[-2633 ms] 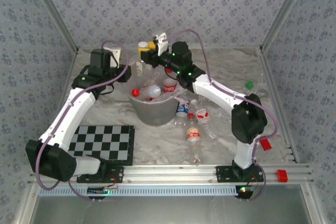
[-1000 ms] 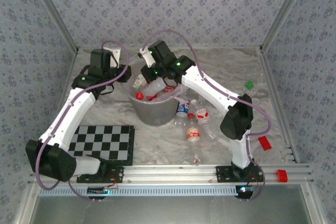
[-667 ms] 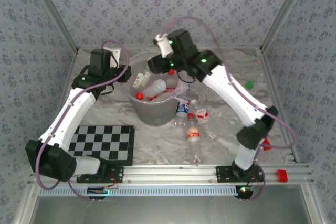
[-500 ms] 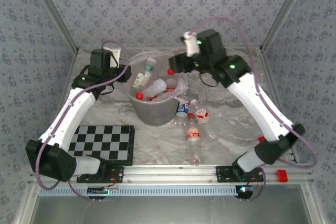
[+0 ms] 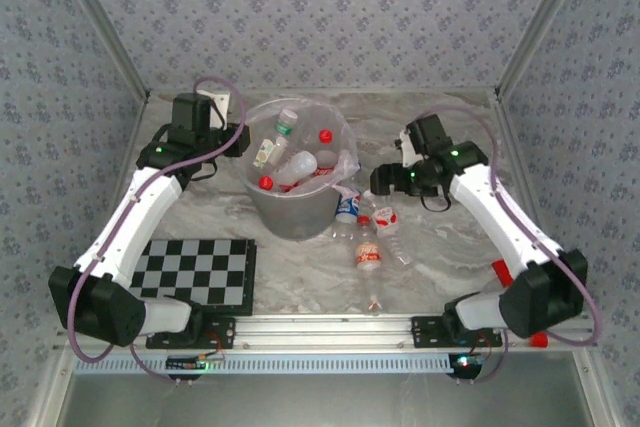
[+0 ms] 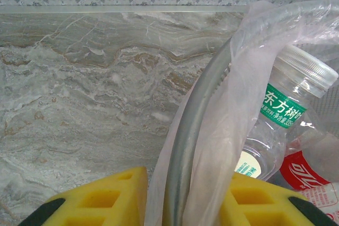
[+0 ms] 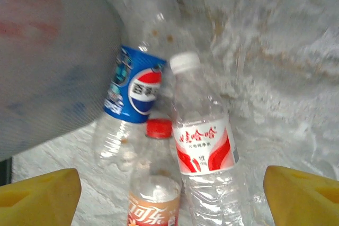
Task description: Put the plastic bottles in the bin
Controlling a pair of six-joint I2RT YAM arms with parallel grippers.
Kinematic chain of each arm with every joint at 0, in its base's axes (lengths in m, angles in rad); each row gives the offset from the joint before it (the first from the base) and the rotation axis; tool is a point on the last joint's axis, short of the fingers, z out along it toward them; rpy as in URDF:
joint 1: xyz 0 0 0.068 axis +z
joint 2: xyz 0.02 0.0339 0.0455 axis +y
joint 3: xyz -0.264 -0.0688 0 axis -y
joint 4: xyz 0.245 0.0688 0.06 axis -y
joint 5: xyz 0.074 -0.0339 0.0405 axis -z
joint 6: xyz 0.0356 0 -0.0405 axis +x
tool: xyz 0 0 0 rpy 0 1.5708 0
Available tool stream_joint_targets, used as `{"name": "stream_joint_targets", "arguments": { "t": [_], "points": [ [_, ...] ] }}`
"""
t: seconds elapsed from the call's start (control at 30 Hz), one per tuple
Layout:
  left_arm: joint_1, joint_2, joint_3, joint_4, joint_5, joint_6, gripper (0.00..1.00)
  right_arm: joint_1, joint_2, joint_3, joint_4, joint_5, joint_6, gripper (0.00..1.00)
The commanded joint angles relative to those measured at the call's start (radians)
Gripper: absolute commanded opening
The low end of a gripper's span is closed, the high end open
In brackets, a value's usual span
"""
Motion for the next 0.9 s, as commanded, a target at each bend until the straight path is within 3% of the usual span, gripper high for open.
{"name": "stream_joint_targets", "arguments": {
  "t": [0.0,0.57,0.67,0.87],
  "points": [
    [-0.007,0.026,-0.002,-0.043,-0.004,0.011,0.34,0.013,0.091,-0.019,-0.033,0.012,-0.016,0.92],
    [-0.007,0.037,-0.002,-0.047,-0.017,0.022,0.34,0.014,0.425,-0.049,0.089,0.012,-0.068,0.8],
    [-0.007,0.034,-0.002,-0.049,-0.022,0.025,0.34,-0.005,0.42,-0.049,0.084,0.032,-0.072,0.66],
    [-0.007,0.034,-0.001,-0.048,-0.017,0.025,0.34,-0.04,0.34,-0.049,0.051,0.055,-0.079,0.62]
  ]
}}
